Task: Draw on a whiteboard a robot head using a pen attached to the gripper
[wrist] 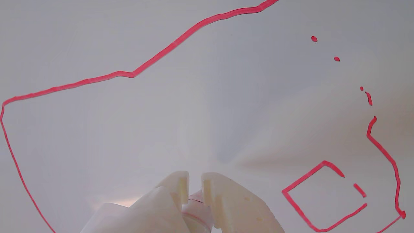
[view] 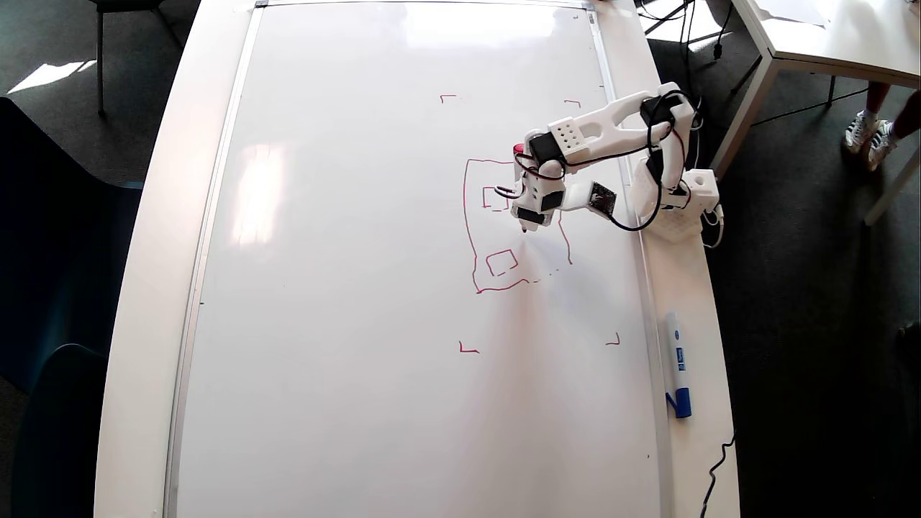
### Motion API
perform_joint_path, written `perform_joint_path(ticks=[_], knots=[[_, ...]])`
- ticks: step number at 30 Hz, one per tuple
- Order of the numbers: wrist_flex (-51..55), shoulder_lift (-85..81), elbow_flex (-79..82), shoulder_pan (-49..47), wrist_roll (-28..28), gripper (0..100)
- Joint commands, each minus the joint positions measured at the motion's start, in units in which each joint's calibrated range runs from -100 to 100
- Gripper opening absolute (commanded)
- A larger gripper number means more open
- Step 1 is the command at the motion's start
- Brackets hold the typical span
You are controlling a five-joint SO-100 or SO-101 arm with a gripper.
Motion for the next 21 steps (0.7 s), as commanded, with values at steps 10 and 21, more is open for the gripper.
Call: perform_joint_path(ticks=[10,21], knots=[[-1.16,-0.93,0.77,-1.54,-0.26,1],[-3.5,0.24,0.68,-0.95,-0.26,1]])
